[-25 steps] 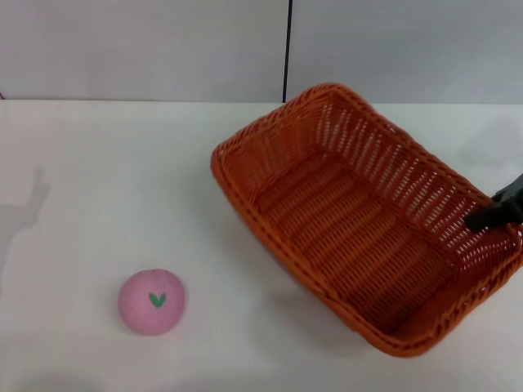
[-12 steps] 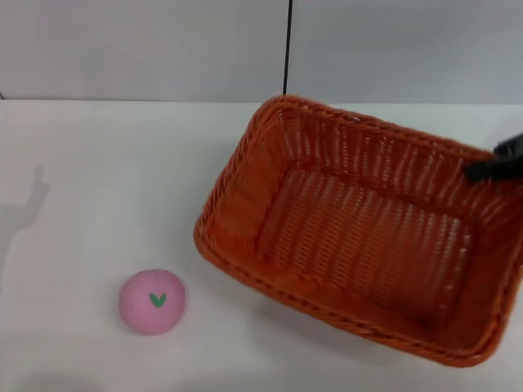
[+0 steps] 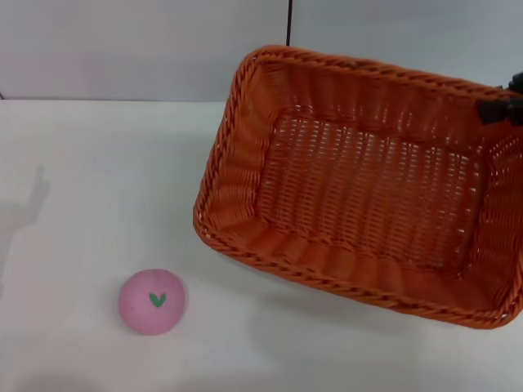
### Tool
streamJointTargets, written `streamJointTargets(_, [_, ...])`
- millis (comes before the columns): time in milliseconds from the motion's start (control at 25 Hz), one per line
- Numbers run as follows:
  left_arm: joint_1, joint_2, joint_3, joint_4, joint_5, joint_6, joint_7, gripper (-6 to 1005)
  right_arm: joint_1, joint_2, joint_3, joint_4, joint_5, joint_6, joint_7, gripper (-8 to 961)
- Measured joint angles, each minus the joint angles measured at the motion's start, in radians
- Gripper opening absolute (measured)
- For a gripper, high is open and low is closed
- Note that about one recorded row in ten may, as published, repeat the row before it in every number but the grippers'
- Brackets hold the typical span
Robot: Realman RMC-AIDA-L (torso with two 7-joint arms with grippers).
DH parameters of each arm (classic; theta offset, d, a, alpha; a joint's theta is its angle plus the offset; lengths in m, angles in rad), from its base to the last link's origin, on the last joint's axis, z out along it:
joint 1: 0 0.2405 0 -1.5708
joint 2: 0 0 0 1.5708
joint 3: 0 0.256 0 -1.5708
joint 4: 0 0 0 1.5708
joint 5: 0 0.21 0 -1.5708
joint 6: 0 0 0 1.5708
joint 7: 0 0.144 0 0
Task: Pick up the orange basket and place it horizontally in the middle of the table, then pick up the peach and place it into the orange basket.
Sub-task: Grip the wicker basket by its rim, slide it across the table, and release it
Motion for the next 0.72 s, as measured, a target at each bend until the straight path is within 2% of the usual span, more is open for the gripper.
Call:
streamJointTargets(200, [0.001,-0.002,0.005,0.0,0.003,-0.001,0.0,859,0.033,-0.017,0.001,0.0,-0.011,0.001,-0.084,171])
streamJointTargets(360, [0.001,-0.001,0.007,0.0,0.004,-0.002,-0.016,859,0.053,-0.017,0.001,0.023,-0.019,0.049,-0.169,171])
streamJointTargets(720, [0.002,-0.003,0.008,-0.007,0.008,-0.003,-0.022,859,0.136,-0.007,-0.017,0.246,-0.049,0.162,-0.406,170])
